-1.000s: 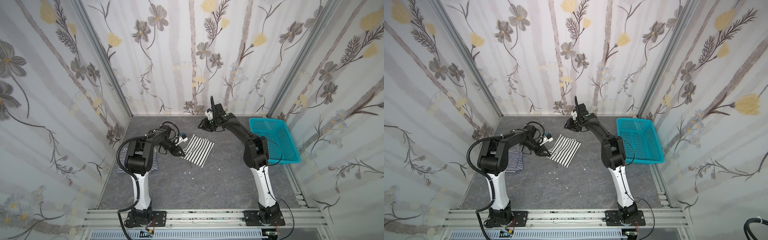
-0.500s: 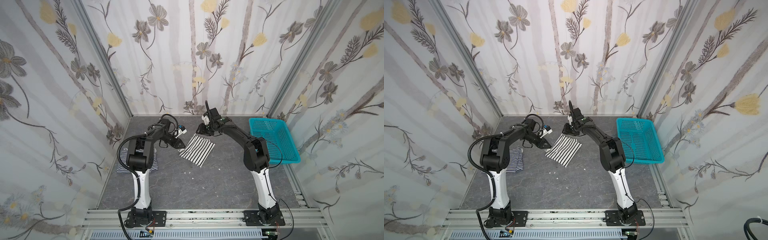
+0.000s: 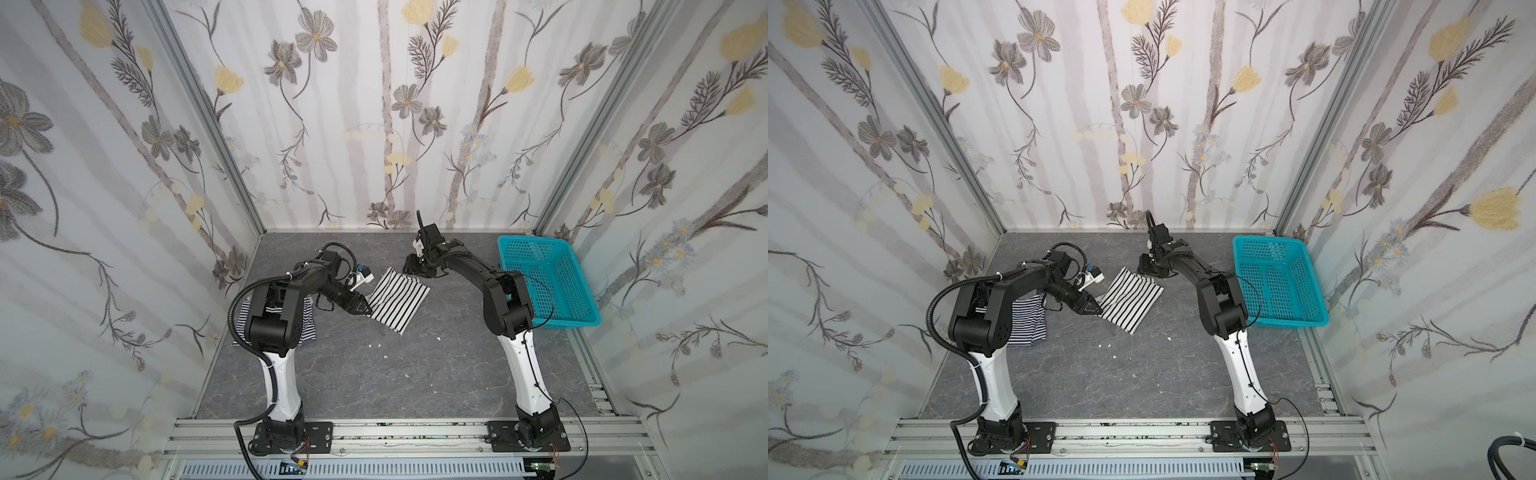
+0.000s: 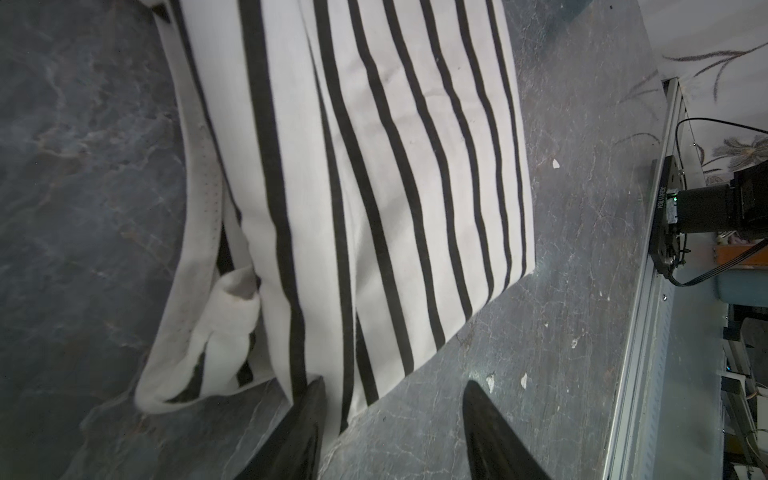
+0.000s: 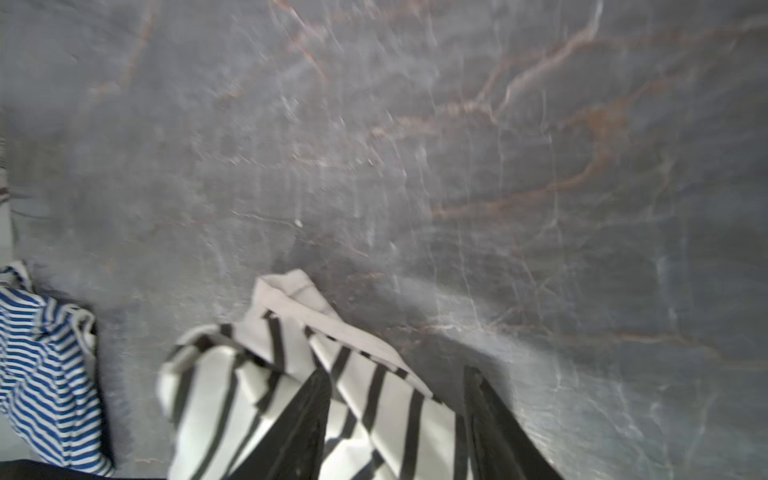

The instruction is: Fold and stack the tank tops

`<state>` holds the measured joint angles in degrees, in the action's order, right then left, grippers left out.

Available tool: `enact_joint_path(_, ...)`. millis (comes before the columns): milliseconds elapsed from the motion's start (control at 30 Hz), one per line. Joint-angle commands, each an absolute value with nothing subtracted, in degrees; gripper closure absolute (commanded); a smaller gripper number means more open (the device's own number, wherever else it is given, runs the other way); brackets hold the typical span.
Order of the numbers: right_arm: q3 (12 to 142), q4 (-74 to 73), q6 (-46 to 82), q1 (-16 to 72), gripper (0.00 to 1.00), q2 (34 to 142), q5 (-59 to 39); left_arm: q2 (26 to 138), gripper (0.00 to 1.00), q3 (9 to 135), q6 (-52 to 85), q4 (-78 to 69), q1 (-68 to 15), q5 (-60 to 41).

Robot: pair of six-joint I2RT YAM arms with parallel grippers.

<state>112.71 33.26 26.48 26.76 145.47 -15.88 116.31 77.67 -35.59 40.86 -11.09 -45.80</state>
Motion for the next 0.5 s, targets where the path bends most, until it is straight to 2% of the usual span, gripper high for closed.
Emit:
enact_joint_path(0,107.13,29.22,26.11,27.71,0.47,141.87,-15.9,117.94,0.49,78.66,-33.91,39.04,-11.1,-44.8)
enact_joint_path(200,95.1,23.97,27.17,28.36,0.47,135.69,-16.34,118.08,0.79,82.36,-32.18,38.58,-11.56,-46.85)
enact_joint_path(300,89.78,21.47,28.15,28.86,0.47,132.75,-16.87,117.49,0.84,84.36,-31.35,38.41,-12.18,-47.62)
enact_joint_path(467,81.74,17.62,30.87,30.42,0.47,127.65,-19.09,118.86,0.86,88.36,-30.35,38.41,-13.5,-46.75)
